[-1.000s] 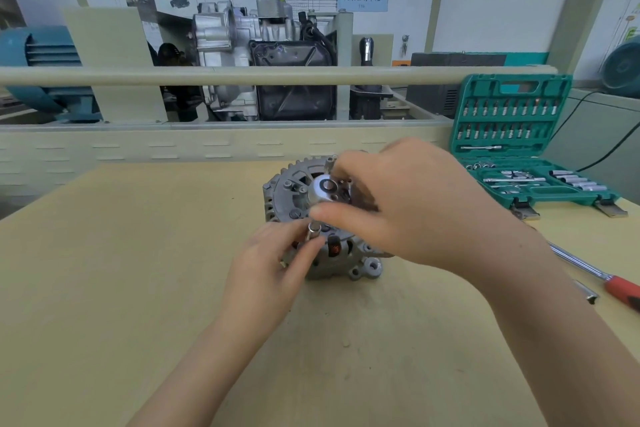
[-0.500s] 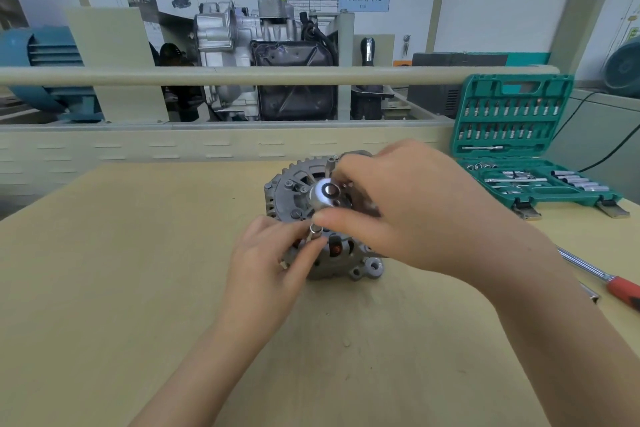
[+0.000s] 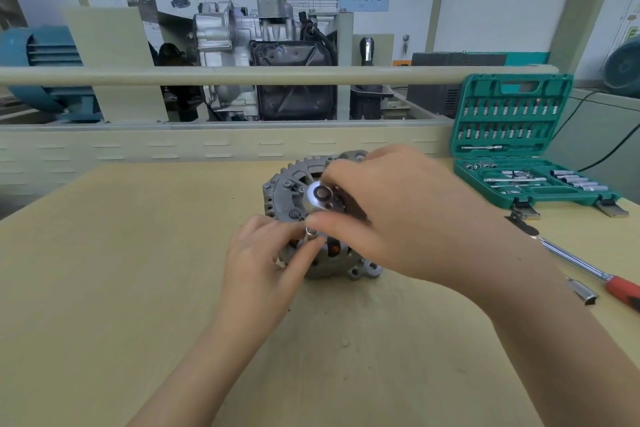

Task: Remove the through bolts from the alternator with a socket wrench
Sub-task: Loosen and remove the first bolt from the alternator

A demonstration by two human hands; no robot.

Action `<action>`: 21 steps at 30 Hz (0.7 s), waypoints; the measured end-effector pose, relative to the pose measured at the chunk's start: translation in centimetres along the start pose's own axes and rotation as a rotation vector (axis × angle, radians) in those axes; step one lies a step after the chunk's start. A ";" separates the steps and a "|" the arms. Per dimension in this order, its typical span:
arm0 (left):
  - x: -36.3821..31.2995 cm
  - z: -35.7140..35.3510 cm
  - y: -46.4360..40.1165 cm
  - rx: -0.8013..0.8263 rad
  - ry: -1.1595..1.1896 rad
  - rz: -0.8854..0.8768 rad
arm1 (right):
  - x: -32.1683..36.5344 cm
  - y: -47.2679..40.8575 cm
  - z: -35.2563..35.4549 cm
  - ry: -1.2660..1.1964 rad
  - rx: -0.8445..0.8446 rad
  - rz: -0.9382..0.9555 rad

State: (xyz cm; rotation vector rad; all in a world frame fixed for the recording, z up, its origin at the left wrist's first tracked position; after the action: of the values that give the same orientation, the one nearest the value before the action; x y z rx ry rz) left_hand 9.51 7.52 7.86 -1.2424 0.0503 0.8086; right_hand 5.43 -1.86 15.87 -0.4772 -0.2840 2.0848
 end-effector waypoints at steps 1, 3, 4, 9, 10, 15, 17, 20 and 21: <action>0.0 0.0 0.0 -0.004 -0.003 0.000 | 0.0 0.1 0.0 -0.008 -0.011 -0.022; -0.1 0.1 0.0 -0.016 -0.006 0.005 | 0.2 0.1 0.0 -0.021 -0.015 -0.030; -0.2 0.2 -0.1 -0.021 -0.001 0.013 | 0.3 0.1 -0.1 -0.028 -0.007 -0.016; -0.1 -0.1 0.1 0.014 0.035 0.013 | 0.3 -0.1 -0.5 0.013 0.057 0.071; 0.0 -0.2 0.1 0.031 0.038 0.009 | 0.1 0.0 -0.5 0.018 0.061 0.073; 0.0 0.0 -0.3 0.011 0.042 0.021 | -0.6 0.2 0.1 0.051 0.015 -0.010; -0.2 0.2 -0.2 -0.010 0.049 0.017 | -0.6 0.3 0.3 0.039 -0.015 -0.039; -0.2 0.2 -0.1 -0.014 0.072 0.034 | -0.3 0.3 0.0 0.018 -0.011 -0.006; -0.1 0.2 -0.1 -0.004 0.068 0.042 | -0.2 0.2 -0.1 0.025 0.002 0.014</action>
State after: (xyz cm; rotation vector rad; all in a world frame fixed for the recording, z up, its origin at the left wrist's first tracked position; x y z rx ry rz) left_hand 9.46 7.63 8.08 -1.2757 0.1301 0.8035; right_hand 5.39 -2.17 15.72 -0.5054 -0.2642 2.0911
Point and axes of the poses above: each hand's wrist, its own y-axis away from the middle knuckle, its own z-axis out of the back of the hand, x = y × z, the point moved 7 cm from there along -y, towards the middle knuckle, and after that the axes turned 3 degrees about y, right-handed, at the moved point
